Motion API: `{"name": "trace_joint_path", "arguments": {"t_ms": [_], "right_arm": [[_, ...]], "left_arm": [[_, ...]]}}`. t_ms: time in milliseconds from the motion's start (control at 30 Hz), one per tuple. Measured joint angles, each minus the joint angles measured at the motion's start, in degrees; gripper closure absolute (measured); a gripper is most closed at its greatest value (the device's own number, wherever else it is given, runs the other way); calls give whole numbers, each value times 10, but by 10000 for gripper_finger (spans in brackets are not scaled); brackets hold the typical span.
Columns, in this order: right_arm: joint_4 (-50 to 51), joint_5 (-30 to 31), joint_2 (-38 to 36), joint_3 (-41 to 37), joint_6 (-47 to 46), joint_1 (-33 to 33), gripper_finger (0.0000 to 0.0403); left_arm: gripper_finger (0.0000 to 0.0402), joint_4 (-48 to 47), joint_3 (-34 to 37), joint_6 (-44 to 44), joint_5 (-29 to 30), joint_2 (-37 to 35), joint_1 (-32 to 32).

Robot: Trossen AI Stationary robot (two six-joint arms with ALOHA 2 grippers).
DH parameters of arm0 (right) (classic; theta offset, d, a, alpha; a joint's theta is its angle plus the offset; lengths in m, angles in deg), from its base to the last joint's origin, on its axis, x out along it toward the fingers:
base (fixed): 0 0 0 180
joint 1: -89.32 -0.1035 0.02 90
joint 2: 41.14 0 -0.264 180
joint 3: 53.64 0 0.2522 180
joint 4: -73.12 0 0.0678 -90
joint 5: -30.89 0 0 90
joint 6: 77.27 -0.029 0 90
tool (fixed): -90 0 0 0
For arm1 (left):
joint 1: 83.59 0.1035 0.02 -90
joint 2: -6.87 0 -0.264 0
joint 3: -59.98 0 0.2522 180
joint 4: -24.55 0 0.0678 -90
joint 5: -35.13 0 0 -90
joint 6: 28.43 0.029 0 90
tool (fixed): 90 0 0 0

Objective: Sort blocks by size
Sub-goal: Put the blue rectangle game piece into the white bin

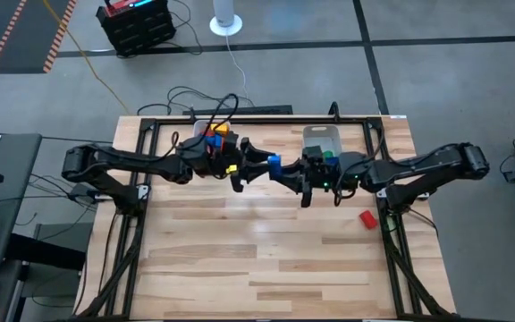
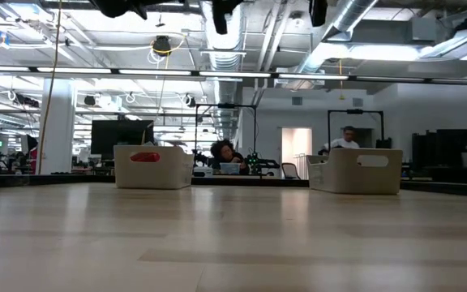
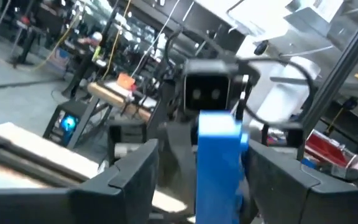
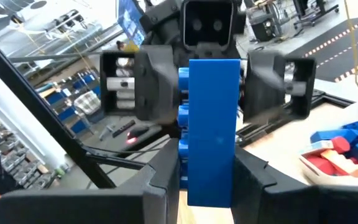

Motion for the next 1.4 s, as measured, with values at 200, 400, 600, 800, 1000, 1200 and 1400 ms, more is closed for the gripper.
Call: {"name": "trace_joint_path", "arguments": {"t_ms": [200, 400, 600, 800, 1000, 1200, 1400], "right_arm": [[-21, -8, 23, 0, -10, 1, 279], [-41, -27, 56, 3, -22, 1, 276], [-40, -28, 64, 12, -22, 0, 275], [-36, -29, 64, 13, -40, 0, 254], [17, -33, 54, 16, -69, 1, 188], [72, -33, 27, 16, -70, 5, 138], [183, -33, -19, 16, -103, 5, 132]], "left_arm": [[245, -20, -26, 48, 9, 0, 0], [323, -65, -32, 54, -2, -2, 0], [323, -69, -32, 46, -18, -2, 0], [323, -74, -32, 35, -19, -4, 3], [323, -88, -31, 36, -18, -2, 3], [323, -134, -31, 38, -18, -3, 5], [323, -203, -31, 37, -47, -19, 39]]}}
